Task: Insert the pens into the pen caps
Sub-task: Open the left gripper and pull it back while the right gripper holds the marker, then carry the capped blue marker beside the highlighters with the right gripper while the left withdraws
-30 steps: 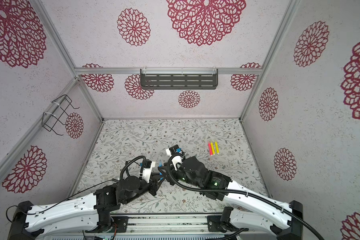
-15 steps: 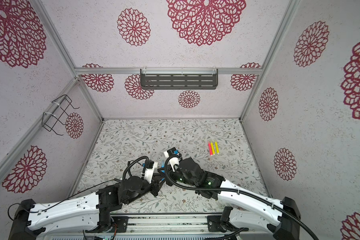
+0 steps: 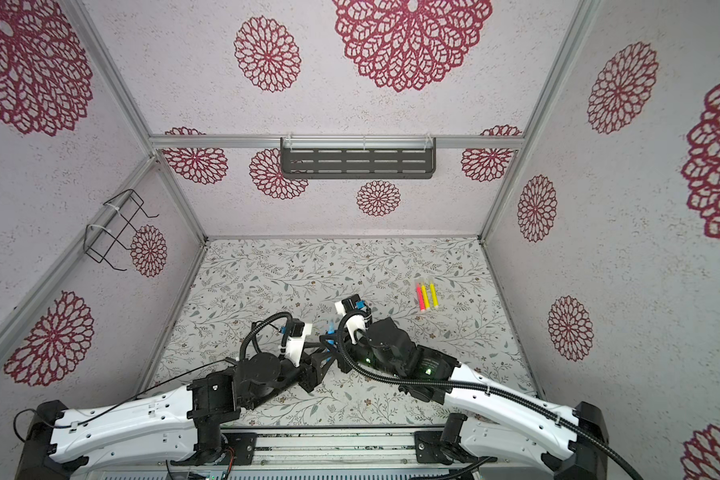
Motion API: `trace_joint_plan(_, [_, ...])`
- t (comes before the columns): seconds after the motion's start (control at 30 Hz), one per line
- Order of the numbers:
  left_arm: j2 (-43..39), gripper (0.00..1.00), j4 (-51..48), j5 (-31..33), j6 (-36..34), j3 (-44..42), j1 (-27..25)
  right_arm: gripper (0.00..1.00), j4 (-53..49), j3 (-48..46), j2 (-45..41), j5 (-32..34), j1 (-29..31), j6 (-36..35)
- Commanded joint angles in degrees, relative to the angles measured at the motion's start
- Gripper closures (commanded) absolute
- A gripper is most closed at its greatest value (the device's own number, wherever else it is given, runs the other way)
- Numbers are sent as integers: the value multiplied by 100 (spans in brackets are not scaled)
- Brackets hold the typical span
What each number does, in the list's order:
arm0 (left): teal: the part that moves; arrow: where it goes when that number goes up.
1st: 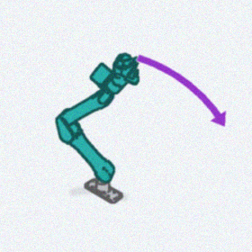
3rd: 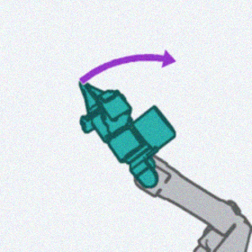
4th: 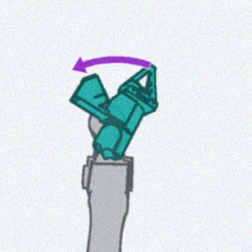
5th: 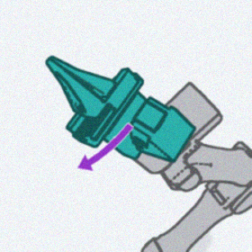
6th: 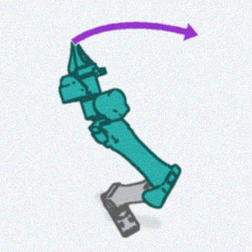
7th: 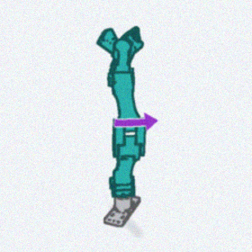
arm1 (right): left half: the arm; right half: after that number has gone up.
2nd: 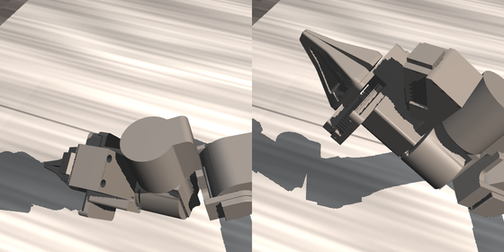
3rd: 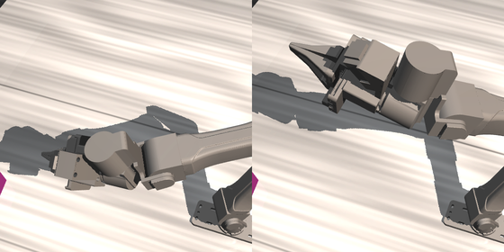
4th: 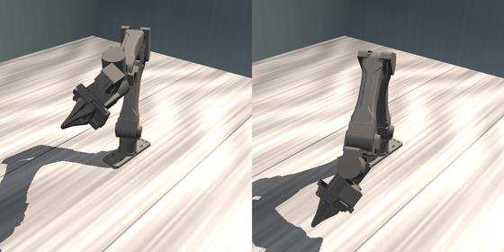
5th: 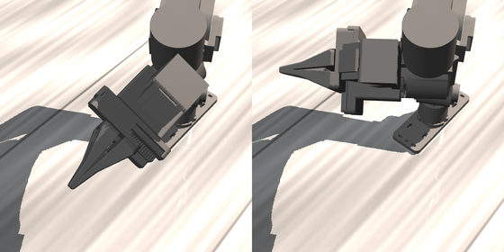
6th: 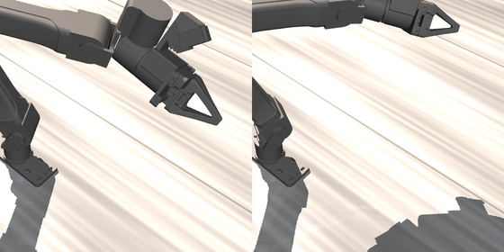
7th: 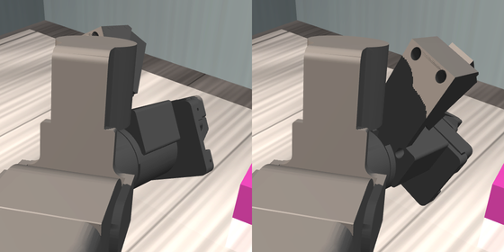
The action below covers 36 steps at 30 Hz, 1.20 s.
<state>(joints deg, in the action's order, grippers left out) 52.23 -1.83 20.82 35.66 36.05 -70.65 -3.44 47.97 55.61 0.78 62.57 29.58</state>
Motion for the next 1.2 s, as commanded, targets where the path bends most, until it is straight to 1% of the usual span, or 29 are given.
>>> trace_joint_plan(0.0, [-279, 49, -251, 573, 75, 35, -36, 100, -266, 13, -294, 421, -58, 14])
trace_joint_plan(0.17, [-609, 47, -599, 1100, 172, -37, -35, 100, -702, 52, -428, 781, -212, -2])
trace_joint_plan(0.37, [-1183, 44, -1287, 2286, 684, -195, -28, 100, -1206, 154, -393, 1071, -455, -27])
trace_joint_plan(0.5, [-1695, 44, -1662, 2758, 930, -364, -36, 100, -1536, 203, -318, 1245, -666, -72])
trace_joint_plan(0.7, [-2265, 44, -2190, 3096, 1081, -466, -36, 100, -2013, 237, -101, 1263, -1251, -141])
trace_joint_plan(0.83, [-2469, 43, -2292, 3182, 1092, -524, -35, 100, -2233, 274, 213, 1173, -1673, -251])
trace_joint_plan(1.0, [-2457, 44, -2306, 3166, 1083, -535, -35, 100, -2392, 333, 877, 1005, -2300, -473])
trace_joint_plan(1.17, [-2342, 44, -2324, 3030, 1084, -498, -38, 100, -2487, 480, 1681, 1232, -2772, -683])
